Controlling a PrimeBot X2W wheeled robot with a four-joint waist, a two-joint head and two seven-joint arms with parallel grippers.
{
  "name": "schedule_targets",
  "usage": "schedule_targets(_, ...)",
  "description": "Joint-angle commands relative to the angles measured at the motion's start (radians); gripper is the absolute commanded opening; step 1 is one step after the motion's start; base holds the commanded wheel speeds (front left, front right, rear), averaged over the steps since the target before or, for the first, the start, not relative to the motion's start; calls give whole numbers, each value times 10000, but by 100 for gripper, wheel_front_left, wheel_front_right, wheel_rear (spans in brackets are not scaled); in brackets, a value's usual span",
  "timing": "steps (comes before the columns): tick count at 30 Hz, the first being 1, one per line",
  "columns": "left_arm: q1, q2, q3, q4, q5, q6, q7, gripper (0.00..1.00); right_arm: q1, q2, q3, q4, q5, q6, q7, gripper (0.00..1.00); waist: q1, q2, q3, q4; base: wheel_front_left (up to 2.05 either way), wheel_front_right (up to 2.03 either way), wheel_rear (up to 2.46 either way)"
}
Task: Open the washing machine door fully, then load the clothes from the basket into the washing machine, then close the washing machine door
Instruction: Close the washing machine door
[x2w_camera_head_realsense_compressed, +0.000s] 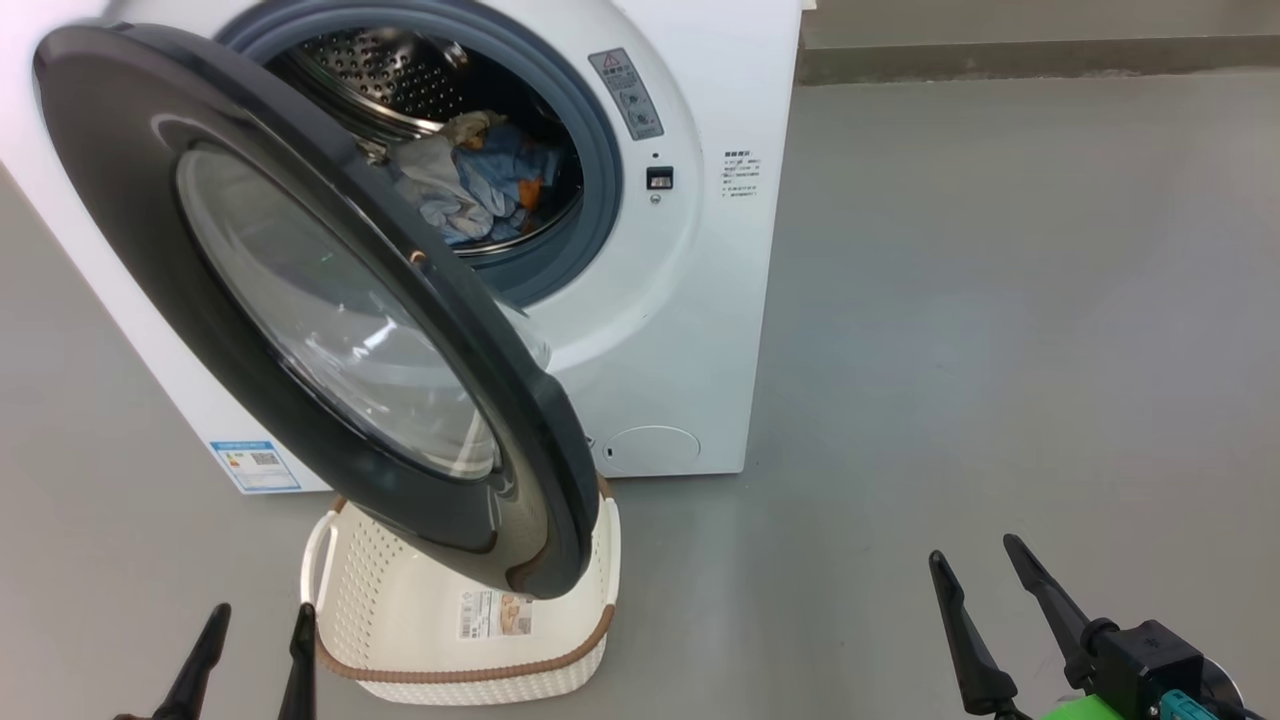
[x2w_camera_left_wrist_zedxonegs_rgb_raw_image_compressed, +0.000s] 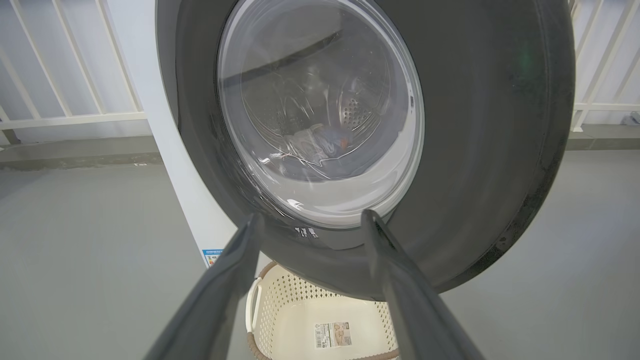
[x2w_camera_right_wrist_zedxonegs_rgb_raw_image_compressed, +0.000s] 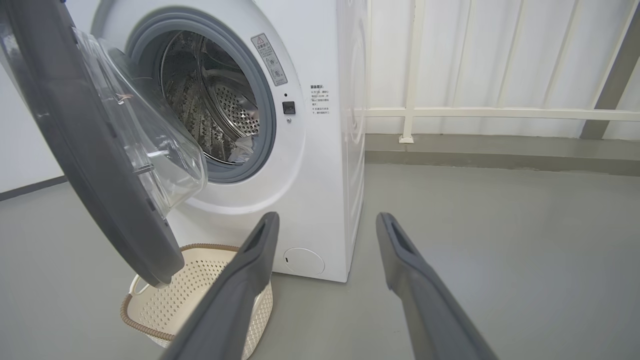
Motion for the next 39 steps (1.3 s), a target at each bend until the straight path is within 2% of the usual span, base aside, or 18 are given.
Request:
schedule_targets(1, -275, 149, 330, -187, 82, 95, -51, 100, -135, -39, 206, -222, 100, 16, -16, 100, 0, 0, -18, -15, 0, 0, 0)
schedule_targets(16, -243, 144, 230, -215, 31, 277, 32, 100, -148, -39, 187, -195, 63, 16, 5, 100, 0, 0, -68, -115, 0, 0, 0)
schedule_targets(17, -245, 143, 222, -221, 29, 286, 34, 100, -148, -39, 188, -196, 66, 16, 10, 89, 0, 0, -65, -114, 0, 0, 0)
schedule_targets(18, -247, 148, 215, -231, 33, 297, 30, 100, -149, -39, 188, -201, 68, 16, 11, 70, 0, 0, -56, -115, 0, 0, 0)
schedule_targets(19, -249, 149, 207, -237, 35, 308, 29, 100, -151, -39, 188, -204, 76, 16, 12, 38, 0, 0, -48, -115, 0, 0, 0)
schedule_targets(20, -252, 150, 200, -243, 34, 317, 27, 100, -150, -39, 193, -207, 103, 16, 16, 0, 0, 0, -41, -115, 0, 0, 0)
schedule_targets(32, -317, 191, 120, -291, 51, 434, 24, 100, -185, -39, 147, -175, 139, 16, 99, 0, 0, 0, 41, -48, 0, 0, 0)
schedule_targets(39, -573, 177, -56, -294, 98, 398, 1, 100, -883, -39, 529, 446, 115, 16, 130, 0, 0, 0, 270, 278, 0, 0, 0)
